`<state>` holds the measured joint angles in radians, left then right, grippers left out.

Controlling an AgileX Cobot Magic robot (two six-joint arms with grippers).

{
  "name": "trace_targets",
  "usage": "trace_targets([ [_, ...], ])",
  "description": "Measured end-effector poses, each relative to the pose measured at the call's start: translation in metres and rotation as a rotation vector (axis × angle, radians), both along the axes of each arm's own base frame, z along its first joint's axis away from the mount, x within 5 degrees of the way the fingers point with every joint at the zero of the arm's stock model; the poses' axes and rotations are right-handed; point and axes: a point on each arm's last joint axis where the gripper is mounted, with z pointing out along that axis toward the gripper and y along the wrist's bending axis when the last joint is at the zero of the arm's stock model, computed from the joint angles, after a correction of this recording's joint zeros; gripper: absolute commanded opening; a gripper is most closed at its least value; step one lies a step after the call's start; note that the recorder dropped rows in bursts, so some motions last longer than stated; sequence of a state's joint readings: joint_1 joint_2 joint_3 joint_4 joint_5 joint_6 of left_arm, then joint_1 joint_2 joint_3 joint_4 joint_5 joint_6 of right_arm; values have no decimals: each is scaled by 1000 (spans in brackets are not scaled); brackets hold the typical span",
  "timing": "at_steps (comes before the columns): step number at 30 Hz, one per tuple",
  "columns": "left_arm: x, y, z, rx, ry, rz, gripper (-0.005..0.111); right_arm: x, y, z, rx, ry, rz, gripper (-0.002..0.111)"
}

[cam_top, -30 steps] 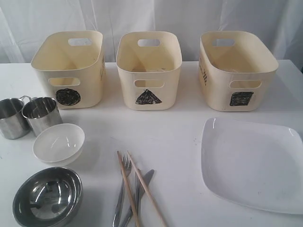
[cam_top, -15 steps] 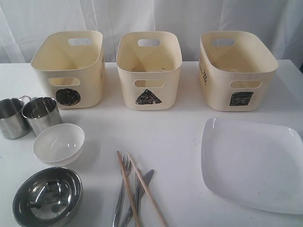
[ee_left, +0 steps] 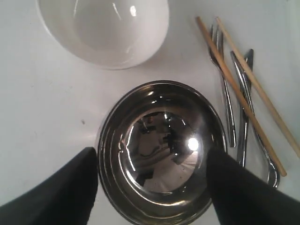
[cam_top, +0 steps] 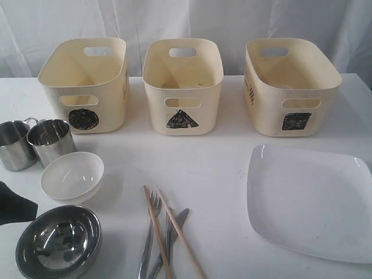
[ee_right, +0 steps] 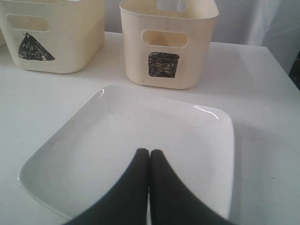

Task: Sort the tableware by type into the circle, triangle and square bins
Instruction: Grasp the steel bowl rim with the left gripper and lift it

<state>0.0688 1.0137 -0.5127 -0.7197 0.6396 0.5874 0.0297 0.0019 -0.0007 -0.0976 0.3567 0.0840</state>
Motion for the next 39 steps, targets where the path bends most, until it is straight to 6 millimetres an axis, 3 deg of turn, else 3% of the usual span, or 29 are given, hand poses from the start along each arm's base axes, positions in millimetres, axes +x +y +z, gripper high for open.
trace_targets([
  [11, 2, 7, -26, 158, -126, -88, 70, 0, 0, 0, 0, 0, 0, 0],
  [19, 10, 2, -43, 53, -42, -74, 70, 0, 0, 0, 0, 0, 0, 0],
  [34, 22, -1, -82, 32, 79, -173, 70, 0, 0, 0, 0, 0, 0, 0],
  [36, 23, -1, -87, 25, 101, -173, 67, 0, 0, 0, 0, 0, 0, 0],
  [39, 24, -1, -90, 11, 120, -159, 50, 0, 0, 0, 2, 0, 0, 0],
])
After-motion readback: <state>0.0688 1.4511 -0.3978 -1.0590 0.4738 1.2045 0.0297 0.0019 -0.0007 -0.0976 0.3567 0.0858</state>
